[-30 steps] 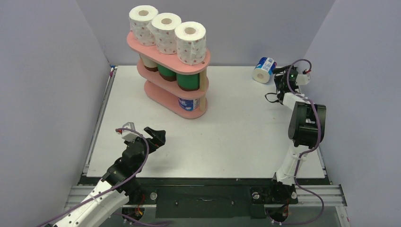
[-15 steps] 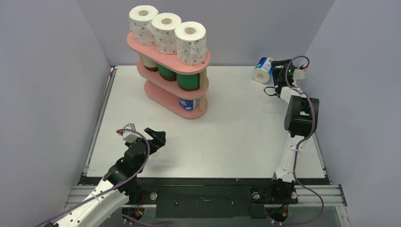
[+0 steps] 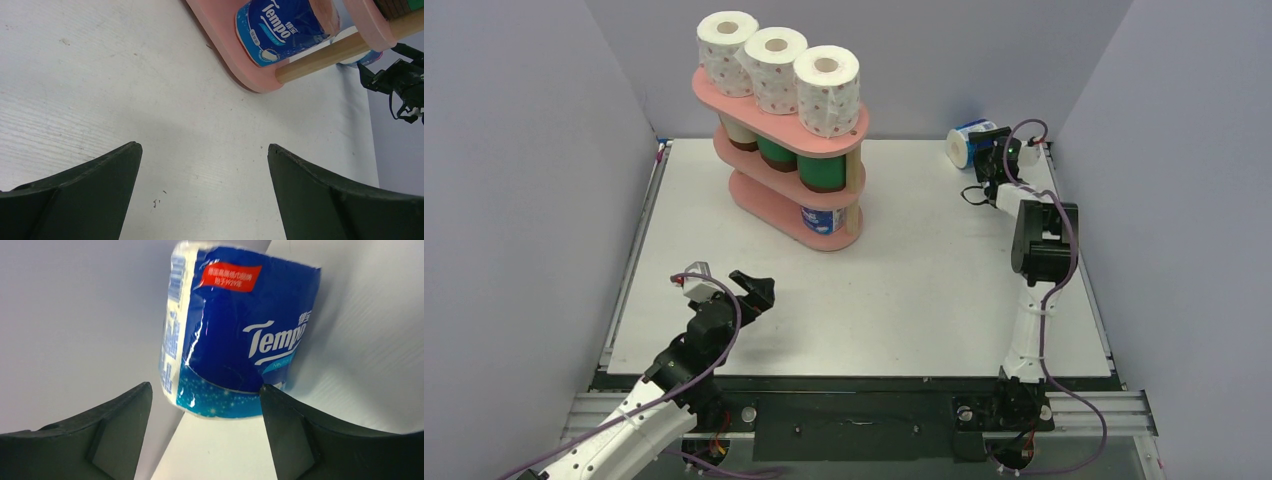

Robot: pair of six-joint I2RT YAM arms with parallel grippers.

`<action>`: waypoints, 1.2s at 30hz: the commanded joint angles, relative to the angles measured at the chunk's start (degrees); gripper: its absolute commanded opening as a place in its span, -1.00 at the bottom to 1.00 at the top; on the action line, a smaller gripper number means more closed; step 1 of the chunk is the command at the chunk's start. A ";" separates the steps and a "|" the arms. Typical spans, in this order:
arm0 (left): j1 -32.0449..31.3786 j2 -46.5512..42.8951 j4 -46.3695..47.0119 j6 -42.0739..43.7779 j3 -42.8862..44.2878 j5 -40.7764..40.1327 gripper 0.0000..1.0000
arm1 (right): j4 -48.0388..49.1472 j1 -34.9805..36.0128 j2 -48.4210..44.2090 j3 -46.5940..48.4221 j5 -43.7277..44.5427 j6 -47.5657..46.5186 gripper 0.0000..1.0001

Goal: Place and organize the paper towels onto the shelf
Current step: Adjust the paper towel at the corner of the board.

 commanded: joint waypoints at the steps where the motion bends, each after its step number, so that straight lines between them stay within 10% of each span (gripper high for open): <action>1: 0.35 -0.33 2.66 0.13 -0.68 -0.26 0.95 | 0.91 2.27 0.43 3.76 -1.66 -0.15 0.49; 20: 0.35 3.34 6.61 -0.58 -1.27 1.75 0.95 | 5.94 -3.27 -12.88 -8.45 -2.43 -10.02 0.48; 36: 0.37 5.75 5.77 -0.15 -0.26 0.26 0.95 | 0.63 -8.28 -1.01 8.30 -5.31 -14.98 0.57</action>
